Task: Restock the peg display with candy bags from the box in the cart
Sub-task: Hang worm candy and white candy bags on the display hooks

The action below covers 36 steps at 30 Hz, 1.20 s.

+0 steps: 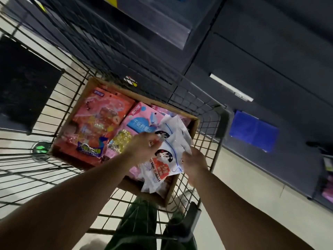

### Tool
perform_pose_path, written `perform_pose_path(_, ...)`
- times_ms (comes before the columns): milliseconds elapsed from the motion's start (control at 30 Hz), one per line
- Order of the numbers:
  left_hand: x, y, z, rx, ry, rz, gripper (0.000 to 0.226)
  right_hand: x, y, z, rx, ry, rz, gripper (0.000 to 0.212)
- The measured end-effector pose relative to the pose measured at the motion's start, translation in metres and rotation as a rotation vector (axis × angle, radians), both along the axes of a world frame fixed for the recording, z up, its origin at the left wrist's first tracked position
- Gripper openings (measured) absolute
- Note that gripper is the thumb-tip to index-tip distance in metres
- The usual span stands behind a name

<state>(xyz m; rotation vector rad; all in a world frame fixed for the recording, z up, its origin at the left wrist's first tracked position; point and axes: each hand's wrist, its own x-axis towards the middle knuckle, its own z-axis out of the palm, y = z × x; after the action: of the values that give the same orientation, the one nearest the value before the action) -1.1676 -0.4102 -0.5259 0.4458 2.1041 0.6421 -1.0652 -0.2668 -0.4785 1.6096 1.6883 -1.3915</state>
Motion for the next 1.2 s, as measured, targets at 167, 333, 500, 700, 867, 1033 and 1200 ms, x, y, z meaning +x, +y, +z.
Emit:
perform_pose_path(167, -0.015, 0.036, -0.024, -0.122, -0.11, 0.152, 0.063, 0.003, -0.001, -0.007, 0.04, 0.034, 0.07, 0.02)
perform_pose_path(333, -0.017, 0.032, -0.035, -0.279, -0.028, 0.032, 0.074, 0.009, -0.001, -0.004, 0.043, 0.01, 0.011, 0.016)
perform_pose_path(500, -0.018, 0.012, -0.016, -0.162, -0.172, 0.146, 0.023, 0.01, -0.007, 0.009, 0.001, 0.033, -0.013, 0.016)
perform_pose_path(700, -0.031, -0.003, 0.053, 0.07, -0.358, 0.226, 0.035, 0.011, -0.004, 0.054, -0.022, 0.103, 0.011, 0.008)
perform_pose_path(867, -0.025, 0.032, 0.146, 0.138, -0.347, 0.218, 0.036, 0.025, 0.027, 0.119, -0.04, 0.281, 0.008, 0.023)
perform_pose_path(1033, 0.007, 0.098, 0.219, 0.366, -0.191, 0.223, 0.045, 0.071, 0.08, 0.188, 0.002, 0.537, -0.098, 0.031)
perform_pose_path(1200, 0.098, 0.198, 0.287, 0.511, -0.154, 0.086, 0.015, 0.181, 0.158, 0.246, 0.137, 0.761, -0.298, 0.024)
